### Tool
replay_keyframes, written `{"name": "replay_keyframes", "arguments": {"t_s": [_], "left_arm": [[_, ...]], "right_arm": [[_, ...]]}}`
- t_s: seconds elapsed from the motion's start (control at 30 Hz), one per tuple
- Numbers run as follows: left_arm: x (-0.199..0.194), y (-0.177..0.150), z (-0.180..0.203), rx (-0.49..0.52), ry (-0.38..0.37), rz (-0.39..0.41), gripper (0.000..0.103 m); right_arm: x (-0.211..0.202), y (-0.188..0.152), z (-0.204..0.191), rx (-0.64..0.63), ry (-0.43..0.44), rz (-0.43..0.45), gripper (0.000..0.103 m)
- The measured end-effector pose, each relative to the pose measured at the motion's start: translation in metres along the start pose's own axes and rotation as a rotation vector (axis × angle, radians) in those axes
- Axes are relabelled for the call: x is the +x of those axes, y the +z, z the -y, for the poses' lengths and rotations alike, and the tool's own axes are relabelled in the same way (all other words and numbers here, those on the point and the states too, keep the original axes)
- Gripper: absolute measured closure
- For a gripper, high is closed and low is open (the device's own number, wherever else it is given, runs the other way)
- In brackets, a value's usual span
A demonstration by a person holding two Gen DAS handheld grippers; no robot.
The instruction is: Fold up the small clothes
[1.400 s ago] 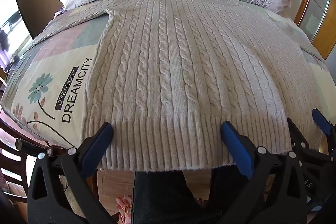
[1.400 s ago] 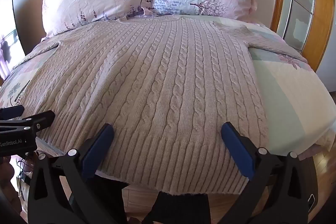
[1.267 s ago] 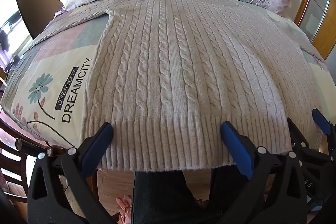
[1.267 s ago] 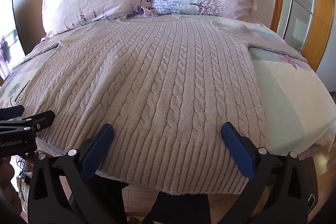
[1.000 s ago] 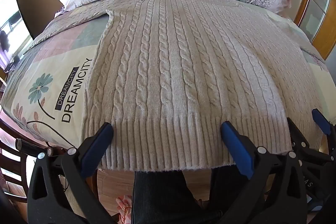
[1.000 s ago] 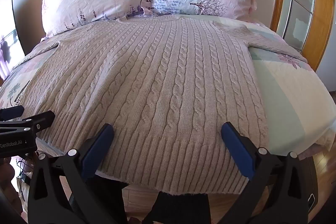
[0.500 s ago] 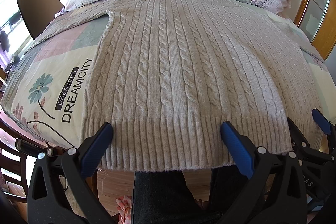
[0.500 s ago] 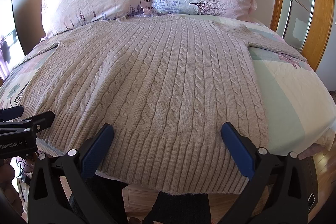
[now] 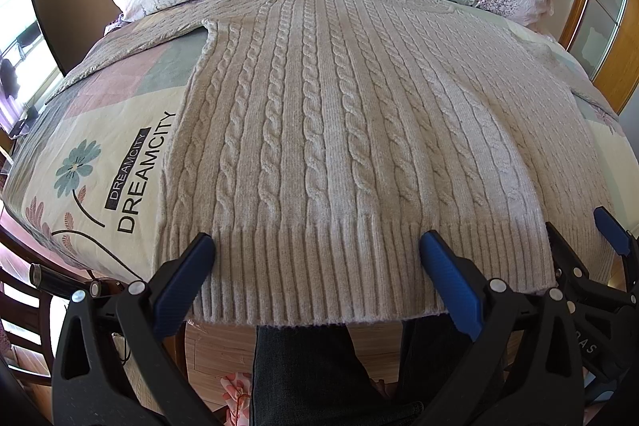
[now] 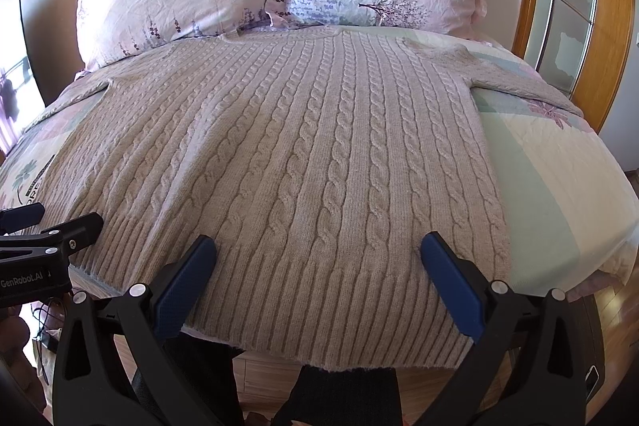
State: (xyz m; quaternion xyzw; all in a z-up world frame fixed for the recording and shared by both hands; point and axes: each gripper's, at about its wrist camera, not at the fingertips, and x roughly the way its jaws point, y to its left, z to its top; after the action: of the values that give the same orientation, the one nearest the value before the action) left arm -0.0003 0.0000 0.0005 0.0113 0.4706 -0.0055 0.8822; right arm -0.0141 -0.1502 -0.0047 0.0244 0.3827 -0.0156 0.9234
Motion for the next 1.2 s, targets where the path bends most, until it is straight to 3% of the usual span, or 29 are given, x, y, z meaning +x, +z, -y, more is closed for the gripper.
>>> {"name": "replay_keyframes", "arguments": {"t_s": [1.2], "left_arm": [[-0.0001,0.0000,0.0000,0.000,0.001,0.002,0.002]], "right_arm": [[0.0005,0.0003,-0.0002,0.000,-0.001,-0.005,0.001]]}}
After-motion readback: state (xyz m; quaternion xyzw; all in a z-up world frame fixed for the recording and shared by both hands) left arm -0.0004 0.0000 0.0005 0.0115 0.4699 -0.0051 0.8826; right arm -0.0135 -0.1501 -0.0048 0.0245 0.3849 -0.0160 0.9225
